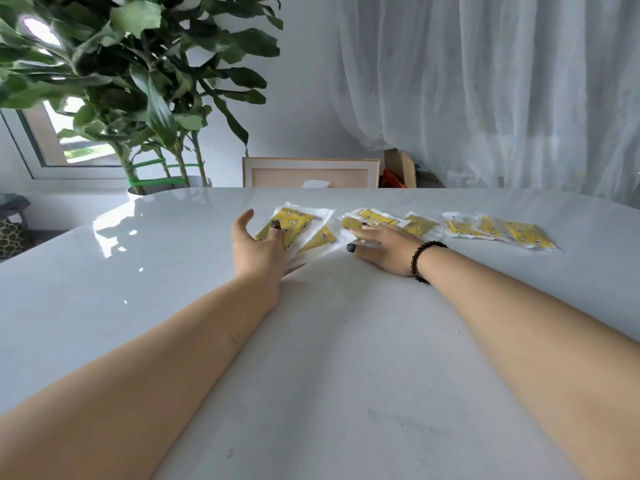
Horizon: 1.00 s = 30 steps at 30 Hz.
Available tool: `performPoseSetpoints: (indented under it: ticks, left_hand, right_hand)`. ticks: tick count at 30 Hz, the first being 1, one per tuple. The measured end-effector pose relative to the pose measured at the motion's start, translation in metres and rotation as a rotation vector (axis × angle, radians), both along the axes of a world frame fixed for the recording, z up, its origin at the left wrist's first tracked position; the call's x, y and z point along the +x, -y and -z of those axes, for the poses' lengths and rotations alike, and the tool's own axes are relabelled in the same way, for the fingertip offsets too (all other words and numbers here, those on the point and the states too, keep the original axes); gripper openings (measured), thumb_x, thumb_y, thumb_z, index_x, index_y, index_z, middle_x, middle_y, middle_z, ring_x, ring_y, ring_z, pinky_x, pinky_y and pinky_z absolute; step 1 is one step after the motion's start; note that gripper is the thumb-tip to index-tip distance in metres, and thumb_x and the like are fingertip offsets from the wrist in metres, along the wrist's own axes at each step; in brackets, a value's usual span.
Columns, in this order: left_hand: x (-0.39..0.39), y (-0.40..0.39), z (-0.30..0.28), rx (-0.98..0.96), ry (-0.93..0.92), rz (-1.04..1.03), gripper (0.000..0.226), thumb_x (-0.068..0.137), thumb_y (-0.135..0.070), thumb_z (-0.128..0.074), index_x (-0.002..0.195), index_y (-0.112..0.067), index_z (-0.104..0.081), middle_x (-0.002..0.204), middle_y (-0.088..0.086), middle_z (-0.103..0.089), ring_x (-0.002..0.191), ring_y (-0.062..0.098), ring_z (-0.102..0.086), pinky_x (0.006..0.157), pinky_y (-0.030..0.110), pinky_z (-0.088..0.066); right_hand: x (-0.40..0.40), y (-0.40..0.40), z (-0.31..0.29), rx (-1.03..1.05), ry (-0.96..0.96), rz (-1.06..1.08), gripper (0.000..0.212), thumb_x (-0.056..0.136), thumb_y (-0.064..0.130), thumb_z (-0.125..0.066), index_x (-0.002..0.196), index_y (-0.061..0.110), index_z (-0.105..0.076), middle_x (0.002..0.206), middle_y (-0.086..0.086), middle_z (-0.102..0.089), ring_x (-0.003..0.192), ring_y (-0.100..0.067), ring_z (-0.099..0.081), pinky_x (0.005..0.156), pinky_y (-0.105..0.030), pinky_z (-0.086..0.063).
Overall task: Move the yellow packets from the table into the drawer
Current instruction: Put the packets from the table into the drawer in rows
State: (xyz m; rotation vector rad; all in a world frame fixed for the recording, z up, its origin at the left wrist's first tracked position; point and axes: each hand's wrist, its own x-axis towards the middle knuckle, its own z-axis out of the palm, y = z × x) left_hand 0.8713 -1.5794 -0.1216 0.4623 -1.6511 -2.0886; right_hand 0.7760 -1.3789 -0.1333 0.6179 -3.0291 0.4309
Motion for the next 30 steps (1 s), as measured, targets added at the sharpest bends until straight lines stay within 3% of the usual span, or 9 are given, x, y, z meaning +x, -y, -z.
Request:
performPoseSetpoints:
  ticks: [5, 8, 11, 14, 17, 20, 24, 27, 30]
  left_hand:
    - [0.005, 0.0, -0.004, 0.145, -0.049, 0.035, 0.067, 0.086, 0.003, -0.057, 0.137, -0.035, -0.035, 0.105, 0.0, -0.052, 0.085, 0.018, -0.068, 0.06, 0.029, -0.059]
    - [0.009, -0.002, -0.005, 0.144, -0.069, 0.036, 0.063, 0.083, 0.007, -0.055, 0.131, -0.032, -0.043, 0.102, 0.001, -0.055, 0.081, 0.018, -0.068, 0.06, 0.026, -0.059]
    - [0.009, -0.005, -0.004, 0.093, -0.042, 0.048, 0.042, 0.082, 0.005, -0.053, 0.111, -0.024, -0.062, 0.11, 0.007, -0.061, 0.084, 0.024, -0.071, 0.062, 0.028, -0.059]
    - [0.009, -0.008, -0.004, 0.01, -0.021, 0.086, 0.032, 0.082, 0.003, -0.052, 0.094, -0.022, -0.069, 0.107, 0.01, -0.066, 0.075, 0.024, -0.072, 0.067, 0.03, -0.06]
    - [0.009, -0.01, -0.004, -0.066, -0.024, 0.096, 0.032, 0.08, 0.002, -0.053, 0.094, -0.02, -0.071, 0.104, 0.008, -0.067, 0.074, 0.025, -0.072, 0.065, 0.029, -0.059]
    - [0.009, -0.011, -0.004, -0.099, -0.023, 0.103, 0.031, 0.08, 0.002, -0.054, 0.092, -0.021, -0.071, 0.101, 0.007, -0.067, 0.077, 0.026, -0.072, 0.063, 0.028, -0.059]
    - [0.008, -0.01, -0.003, -0.113, -0.006, 0.106, 0.031, 0.08, 0.002, -0.055, 0.09, -0.023, -0.071, 0.098, 0.006, -0.068, 0.079, 0.027, -0.072, 0.069, 0.032, -0.06]
    - [0.008, -0.01, -0.003, -0.126, 0.001, 0.088, 0.032, 0.079, 0.001, -0.054, 0.09, -0.024, -0.071, 0.094, 0.003, -0.068, 0.082, 0.028, -0.071, 0.077, 0.038, -0.06]
    - [0.01, -0.01, -0.004, -0.155, 0.011, 0.072, 0.031, 0.078, -0.002, -0.055, 0.088, -0.026, -0.071, 0.09, -0.001, -0.067, 0.083, 0.026, -0.07, 0.08, 0.037, -0.059]
  right_hand:
    - [0.017, -0.012, -0.005, -0.029, 0.0, 0.011, 0.056, 0.085, 0.068, -0.035, 0.132, 0.042, -0.05, 0.142, 0.007, -0.047, 0.133, -0.019, -0.039, 0.109, -0.036, -0.034]
    - [0.037, -0.015, -0.014, 0.066, -0.059, 0.004, 0.058, 0.088, 0.068, -0.026, 0.103, 0.03, -0.067, 0.105, 0.003, -0.063, 0.108, -0.022, -0.053, 0.095, -0.035, -0.041]
    - [0.049, -0.014, -0.025, 0.225, -0.172, 0.105, 0.059, 0.093, 0.061, -0.029, 0.066, 0.016, -0.055, 0.073, 0.002, -0.052, 0.081, -0.021, -0.048, 0.072, -0.03, -0.036]
    - [0.035, -0.012, -0.035, -0.006, -0.247, 0.283, 0.049, 0.086, 0.053, -0.049, 0.054, 0.017, -0.042, 0.062, -0.003, -0.046, 0.071, -0.026, -0.049, 0.057, -0.028, -0.035]
    - [0.014, -0.01, -0.036, -0.176, -0.166, 0.422, 0.049, 0.076, 0.06, -0.063, 0.071, 0.013, -0.049, 0.076, -0.005, -0.053, 0.083, -0.029, -0.053, 0.059, -0.03, -0.037]
    - [0.0, -0.003, -0.023, -0.027, -0.012, 0.489, 0.08, 0.067, 0.074, -0.06, 0.122, 0.015, -0.054, 0.123, -0.012, -0.054, 0.114, -0.032, -0.05, 0.087, -0.033, -0.044]
    - [0.0, 0.0, -0.018, -0.244, 0.042, 0.338, 0.044, 0.069, 0.055, -0.073, 0.09, 0.018, -0.062, 0.106, -0.008, -0.061, 0.098, -0.028, -0.058, 0.078, -0.034, -0.049]
    - [0.02, -0.013, -0.021, -0.471, 0.147, 0.211, 0.039, 0.067, 0.038, -0.082, 0.093, 0.02, -0.059, 0.099, 0.0, -0.063, 0.089, -0.017, -0.062, 0.074, -0.029, -0.053]
    - [0.04, -0.031, -0.027, -0.423, 0.155, 0.121, 0.042, 0.068, 0.028, -0.084, 0.098, 0.02, -0.057, 0.103, 0.003, -0.058, 0.082, -0.01, -0.057, 0.062, -0.021, -0.045]
